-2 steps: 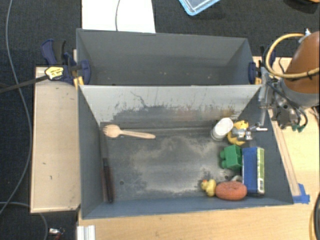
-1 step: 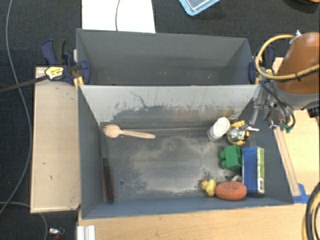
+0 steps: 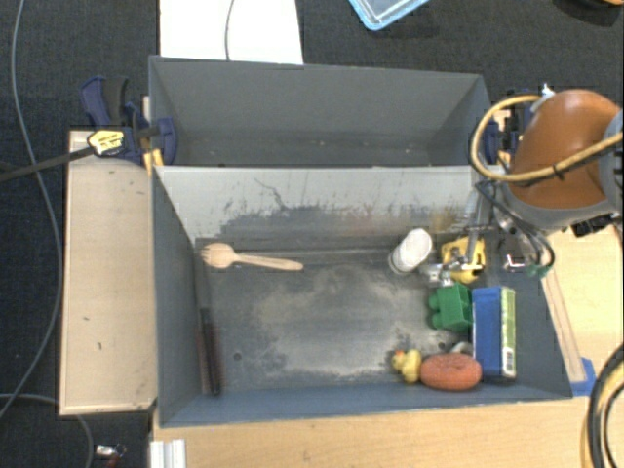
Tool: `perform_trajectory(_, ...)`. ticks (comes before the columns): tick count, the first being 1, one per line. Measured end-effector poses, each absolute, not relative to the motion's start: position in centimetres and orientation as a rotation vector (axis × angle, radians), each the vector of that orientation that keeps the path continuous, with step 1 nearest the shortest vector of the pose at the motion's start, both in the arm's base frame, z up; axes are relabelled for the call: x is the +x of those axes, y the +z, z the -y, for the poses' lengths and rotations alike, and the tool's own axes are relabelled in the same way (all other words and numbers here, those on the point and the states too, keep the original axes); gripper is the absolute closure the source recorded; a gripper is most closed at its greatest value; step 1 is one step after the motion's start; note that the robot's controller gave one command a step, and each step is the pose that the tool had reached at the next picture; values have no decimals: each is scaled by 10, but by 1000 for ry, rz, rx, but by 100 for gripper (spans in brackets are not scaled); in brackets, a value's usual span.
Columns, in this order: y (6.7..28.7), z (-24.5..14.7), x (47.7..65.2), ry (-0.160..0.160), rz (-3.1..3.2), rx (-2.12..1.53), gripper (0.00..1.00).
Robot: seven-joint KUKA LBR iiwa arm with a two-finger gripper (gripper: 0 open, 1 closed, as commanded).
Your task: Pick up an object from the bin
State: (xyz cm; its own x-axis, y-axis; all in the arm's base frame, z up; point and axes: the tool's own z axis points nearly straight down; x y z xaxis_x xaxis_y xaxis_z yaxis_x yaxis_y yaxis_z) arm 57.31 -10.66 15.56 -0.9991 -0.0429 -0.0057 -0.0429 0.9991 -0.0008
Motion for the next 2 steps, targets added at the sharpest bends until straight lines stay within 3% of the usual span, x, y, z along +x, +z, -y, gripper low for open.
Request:
perform_trajectory(1,152,105,587,-4,-3115,-292,0)
perform_trajectory(2,117,89,567,-4,-3114,-317,0)
